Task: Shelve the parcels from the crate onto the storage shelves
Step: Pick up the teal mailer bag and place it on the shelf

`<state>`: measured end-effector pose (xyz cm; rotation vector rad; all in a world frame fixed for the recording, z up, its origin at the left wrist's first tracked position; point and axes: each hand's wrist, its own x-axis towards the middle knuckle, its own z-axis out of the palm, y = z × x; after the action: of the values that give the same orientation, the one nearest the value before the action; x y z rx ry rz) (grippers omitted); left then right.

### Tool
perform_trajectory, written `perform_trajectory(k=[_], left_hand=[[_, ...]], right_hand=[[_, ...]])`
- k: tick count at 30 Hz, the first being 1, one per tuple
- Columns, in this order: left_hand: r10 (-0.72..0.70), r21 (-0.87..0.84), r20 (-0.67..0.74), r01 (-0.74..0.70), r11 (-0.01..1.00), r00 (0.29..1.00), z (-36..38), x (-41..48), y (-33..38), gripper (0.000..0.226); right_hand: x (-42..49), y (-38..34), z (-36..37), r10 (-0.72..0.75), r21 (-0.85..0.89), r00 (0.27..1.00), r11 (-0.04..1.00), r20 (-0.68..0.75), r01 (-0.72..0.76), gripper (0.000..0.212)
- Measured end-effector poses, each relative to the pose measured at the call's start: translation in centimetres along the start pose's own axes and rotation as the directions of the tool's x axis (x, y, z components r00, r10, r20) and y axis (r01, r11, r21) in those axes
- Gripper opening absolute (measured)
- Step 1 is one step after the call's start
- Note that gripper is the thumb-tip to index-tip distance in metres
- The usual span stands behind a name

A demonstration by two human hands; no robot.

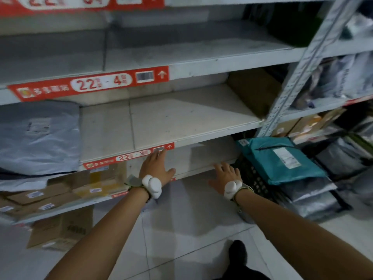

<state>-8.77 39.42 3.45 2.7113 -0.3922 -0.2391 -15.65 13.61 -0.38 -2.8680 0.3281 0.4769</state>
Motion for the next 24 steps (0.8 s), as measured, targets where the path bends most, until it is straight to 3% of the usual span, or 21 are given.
perform_trajectory(k=[7,13,18,24], left_hand=[[0.062,0.017,0.2,-0.067,0.998,0.978,7.6,6.4,14.4,0.085],[0.066,0.03,0.368,-0.082,0.996,0.927,15.3,12.0,25.3,0.08],[-0.011,0.018,0.503,0.002,1.0,0.864,20.4,14.1,29.6,0.08],[-0.132,-0.012,0.66,0.186,0.983,0.739,25.5,16.1,32.2,0.092]], right_hand=[[2.3,17.5,-1.1,0.163,0.043,0.986,0.985,0.038,-0.165,0.078],[5.2,31.8,-0.2,0.262,0.065,0.936,0.957,0.236,-0.284,0.072],[8.7,35.6,-0.8,0.258,0.09,0.906,0.949,0.337,-0.304,0.074],[10.4,37.1,2.6,0.235,0.099,0.926,0.957,0.296,-0.275,0.07]])
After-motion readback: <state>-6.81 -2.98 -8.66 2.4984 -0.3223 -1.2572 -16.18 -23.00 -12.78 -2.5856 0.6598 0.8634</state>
